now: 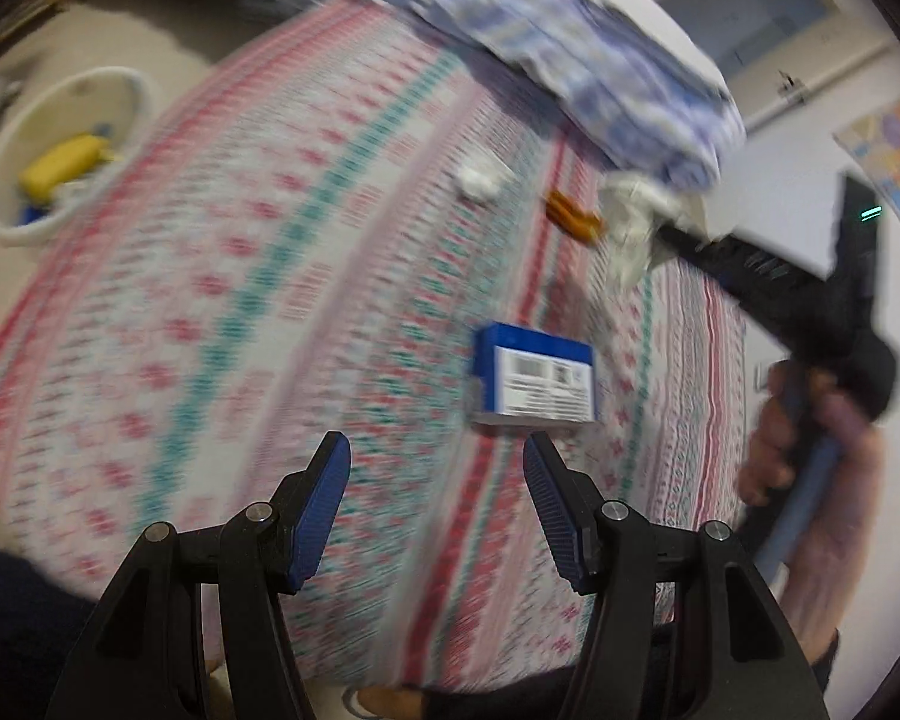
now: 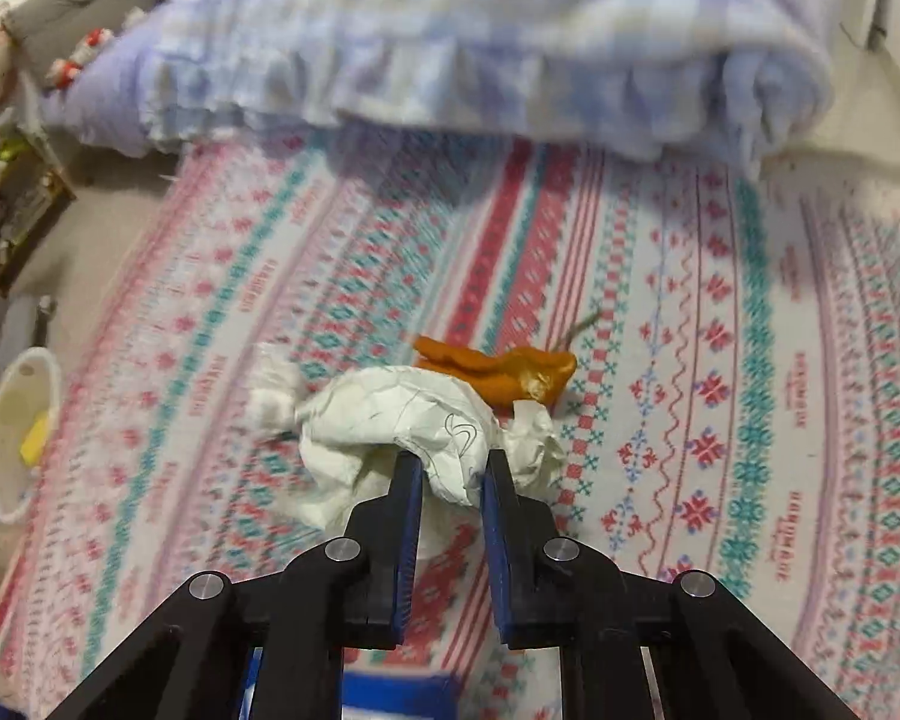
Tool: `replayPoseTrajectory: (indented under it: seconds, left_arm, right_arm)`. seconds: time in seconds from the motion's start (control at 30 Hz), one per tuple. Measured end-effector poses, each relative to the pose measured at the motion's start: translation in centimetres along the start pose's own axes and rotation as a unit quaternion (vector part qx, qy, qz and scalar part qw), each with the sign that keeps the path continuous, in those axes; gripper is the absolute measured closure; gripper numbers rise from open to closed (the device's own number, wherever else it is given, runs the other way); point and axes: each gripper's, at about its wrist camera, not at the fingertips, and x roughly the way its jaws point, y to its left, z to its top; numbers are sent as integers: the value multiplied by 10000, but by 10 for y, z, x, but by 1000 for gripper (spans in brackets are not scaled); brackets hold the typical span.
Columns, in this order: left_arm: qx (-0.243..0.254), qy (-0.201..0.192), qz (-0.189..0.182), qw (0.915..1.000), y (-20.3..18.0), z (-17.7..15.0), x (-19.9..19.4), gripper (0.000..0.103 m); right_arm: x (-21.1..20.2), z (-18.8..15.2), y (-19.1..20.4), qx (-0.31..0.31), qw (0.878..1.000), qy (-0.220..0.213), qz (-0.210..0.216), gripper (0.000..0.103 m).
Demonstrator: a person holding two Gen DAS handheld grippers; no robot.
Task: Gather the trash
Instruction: 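Grasp the crumpled white tissue with the right tool while left grasps the blue box, then carry the blue box and tissue over the wastebasket and open both tools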
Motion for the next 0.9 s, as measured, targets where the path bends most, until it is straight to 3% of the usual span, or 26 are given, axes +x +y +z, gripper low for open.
replayPoseTrajectory:
  seconds: [0.3,0.37,0.4,0.43,0.47,0.63,0.9]
  left_arm:
    - [310,484,179,9982,-43,12,89,40]
    - [382,107,165,9991,-51,16,88,42]
    - [416,100,163,9990,-52,17,91,65]
    - [433,172,68,9989,-53,18,97,73]
    - [347,188,-17,9992,-51,18,101,74]
    - [360,-80,-117,9993,-49,20,97,83]
    - [455,-358,-190,9981,-40,20,58,86]
  right_arm:
    - [-74,-5,-32,320,9957,-811,309,86]
    - [-78,-7,-37,360,9952,-845,350,86]
    - [-79,-8,-40,384,9950,-851,356,85]
    - [-78,-7,-42,403,9949,-844,373,85]
    - [-78,-8,-43,407,9949,-836,387,85]
    - [-83,-9,-44,392,9944,-853,478,85]
    - [-94,-5,-50,443,9921,-1006,609,85]
